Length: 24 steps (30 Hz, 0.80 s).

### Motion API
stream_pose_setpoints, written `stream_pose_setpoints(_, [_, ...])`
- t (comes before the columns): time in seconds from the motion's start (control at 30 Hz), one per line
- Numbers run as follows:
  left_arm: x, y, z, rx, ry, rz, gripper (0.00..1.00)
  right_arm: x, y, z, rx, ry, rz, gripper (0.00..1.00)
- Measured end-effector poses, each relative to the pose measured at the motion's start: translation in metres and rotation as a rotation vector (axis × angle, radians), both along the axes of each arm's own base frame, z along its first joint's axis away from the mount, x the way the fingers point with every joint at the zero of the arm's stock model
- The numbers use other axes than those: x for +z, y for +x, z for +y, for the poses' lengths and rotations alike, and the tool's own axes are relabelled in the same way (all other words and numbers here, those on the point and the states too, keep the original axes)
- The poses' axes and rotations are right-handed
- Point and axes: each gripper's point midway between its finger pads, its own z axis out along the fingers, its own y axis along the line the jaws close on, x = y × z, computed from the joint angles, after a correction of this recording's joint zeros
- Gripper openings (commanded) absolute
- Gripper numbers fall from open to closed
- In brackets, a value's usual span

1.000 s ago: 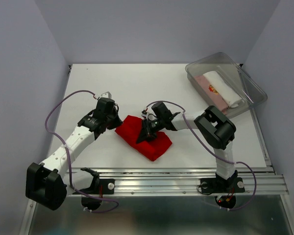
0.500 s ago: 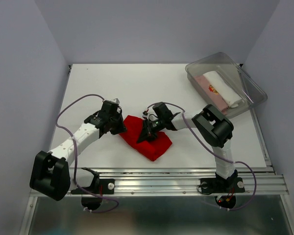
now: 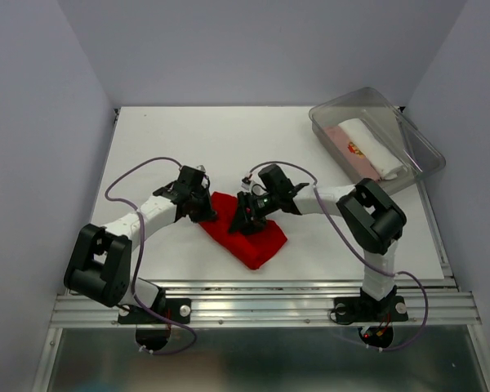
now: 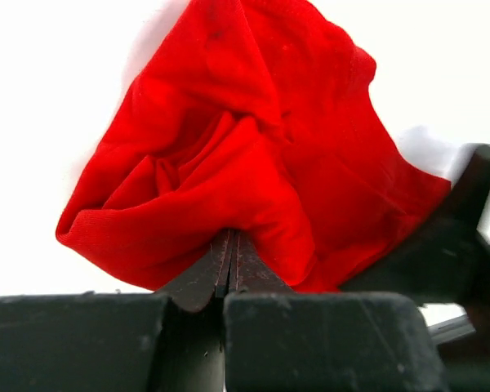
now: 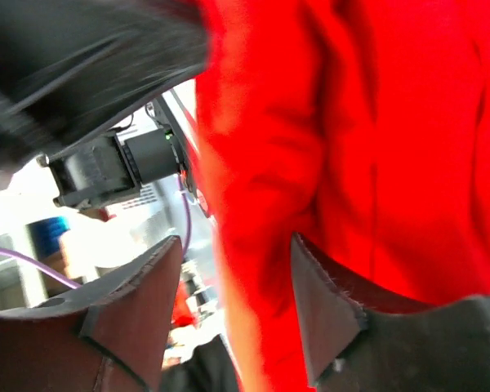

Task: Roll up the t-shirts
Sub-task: Roll the T-shirt to the center of the board.

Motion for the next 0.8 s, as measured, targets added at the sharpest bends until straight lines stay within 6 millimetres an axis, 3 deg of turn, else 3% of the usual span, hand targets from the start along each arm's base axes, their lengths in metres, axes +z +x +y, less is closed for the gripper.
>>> stream_pose_setpoints(0.23, [-0.003, 0.002, -0.002, 0.000, -0.003, 0.004, 0.00, 0.043, 0.005, -0.022, -0.035, -0.044, -0.236, 0.77])
stream_pose_setpoints(0.3, [-0.003, 0.002, -0.002, 0.000, -0.005, 0.002, 0.00, 0.042, 0.001, -0.029, -0.049, -0.092, -0.303, 0.78])
stream_pose_setpoints(0.5, [0.002, 0.007, -0.004, -0.001, -0.011, -0.012, 0.00, 0.010, -0.041, -0.038, 0.021, -0.288, -0.406, 0.82])
stream_pose_setpoints(0.6, [0.004, 0.010, -0.006, -0.001, -0.013, -0.015, 0.00, -0.002, -0.056, -0.039, 0.066, -0.347, -0.446, 0.76])
stream_pose_setpoints(0.73, [0.002, 0.012, -0.006, -0.001, -0.011, -0.009, 0.00, -0.011, -0.055, -0.045, 0.060, -0.394, -0.481, 0.63])
stream_pose_setpoints(0.8, [0.002, 0.012, -0.007, -0.001, -0.011, -0.008, 0.00, -0.013, -0.052, -0.047, 0.052, -0.410, -0.491, 0.49])
